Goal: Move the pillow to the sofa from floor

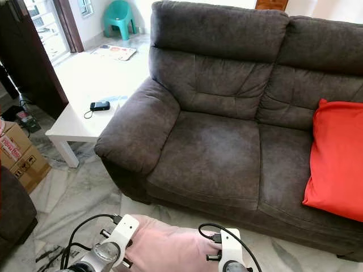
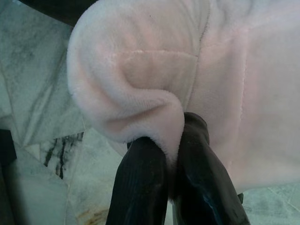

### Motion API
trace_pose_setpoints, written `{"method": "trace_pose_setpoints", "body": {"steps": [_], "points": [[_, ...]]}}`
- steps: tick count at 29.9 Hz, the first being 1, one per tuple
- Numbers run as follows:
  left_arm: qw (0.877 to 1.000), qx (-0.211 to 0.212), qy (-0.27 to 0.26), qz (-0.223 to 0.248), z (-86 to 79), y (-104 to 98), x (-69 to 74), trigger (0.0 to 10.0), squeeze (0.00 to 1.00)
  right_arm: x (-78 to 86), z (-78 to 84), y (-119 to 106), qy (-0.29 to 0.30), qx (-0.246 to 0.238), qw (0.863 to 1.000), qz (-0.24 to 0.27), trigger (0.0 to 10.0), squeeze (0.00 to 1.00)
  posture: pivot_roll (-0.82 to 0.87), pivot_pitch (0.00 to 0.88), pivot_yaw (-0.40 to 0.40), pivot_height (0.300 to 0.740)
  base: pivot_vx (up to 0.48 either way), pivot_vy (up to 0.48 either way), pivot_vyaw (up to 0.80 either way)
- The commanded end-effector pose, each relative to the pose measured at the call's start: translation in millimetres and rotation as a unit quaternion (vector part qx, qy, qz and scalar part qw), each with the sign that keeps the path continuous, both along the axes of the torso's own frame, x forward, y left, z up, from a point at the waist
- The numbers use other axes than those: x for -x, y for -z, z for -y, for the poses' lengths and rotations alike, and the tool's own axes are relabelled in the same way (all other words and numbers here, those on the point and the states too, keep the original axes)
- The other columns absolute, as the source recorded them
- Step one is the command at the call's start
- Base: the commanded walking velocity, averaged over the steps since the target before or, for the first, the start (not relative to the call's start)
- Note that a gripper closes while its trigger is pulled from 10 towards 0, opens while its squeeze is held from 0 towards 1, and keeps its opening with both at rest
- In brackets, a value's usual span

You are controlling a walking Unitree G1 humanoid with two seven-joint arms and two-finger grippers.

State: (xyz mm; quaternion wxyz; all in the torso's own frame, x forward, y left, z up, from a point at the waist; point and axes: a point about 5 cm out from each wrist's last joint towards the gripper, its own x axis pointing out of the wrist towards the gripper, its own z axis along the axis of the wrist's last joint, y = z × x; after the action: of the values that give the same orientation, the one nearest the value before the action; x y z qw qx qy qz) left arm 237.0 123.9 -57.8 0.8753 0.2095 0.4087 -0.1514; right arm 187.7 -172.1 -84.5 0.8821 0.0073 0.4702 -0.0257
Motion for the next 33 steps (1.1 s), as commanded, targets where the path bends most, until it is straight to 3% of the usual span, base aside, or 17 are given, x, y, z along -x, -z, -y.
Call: {"method": "trace_pose_setpoints", "body": {"steps": [1, 15, 33], "points": [[1.000, -0.008, 0.009, 0.001, 0.1, -2.0, -3.1, 10.0, 0.00, -1.1, 3.3, -0.8, 0.008, 0.000, 1.000, 0.002, 10.0, 0.00, 0.06, 0.000, -0.064, 0.740, 0.000, 0.000, 0.00], [1.000, -0.009, 0.011, 0.001, -0.6, -2.1, -3.4, 10.0, 0.00, -2.1, 0.9, -1.4, 0.031, -0.029, 0.999, 0.013, 10.0, 0.00, 0.06, 0.000, -0.059, 0.740, 0.000, 0.000, 0.00], [1.000, -0.009, 0.011, 0.001, -0.8, -2.2, -3.6, 10.0, 0.00, -1.7, 0.8, -1.2, 0.027, -0.028, 0.999, 0.011, 10.0, 0.00, 0.06, 0.000, -0.058, 0.740, 0.000, 0.000, 0.00]]}}
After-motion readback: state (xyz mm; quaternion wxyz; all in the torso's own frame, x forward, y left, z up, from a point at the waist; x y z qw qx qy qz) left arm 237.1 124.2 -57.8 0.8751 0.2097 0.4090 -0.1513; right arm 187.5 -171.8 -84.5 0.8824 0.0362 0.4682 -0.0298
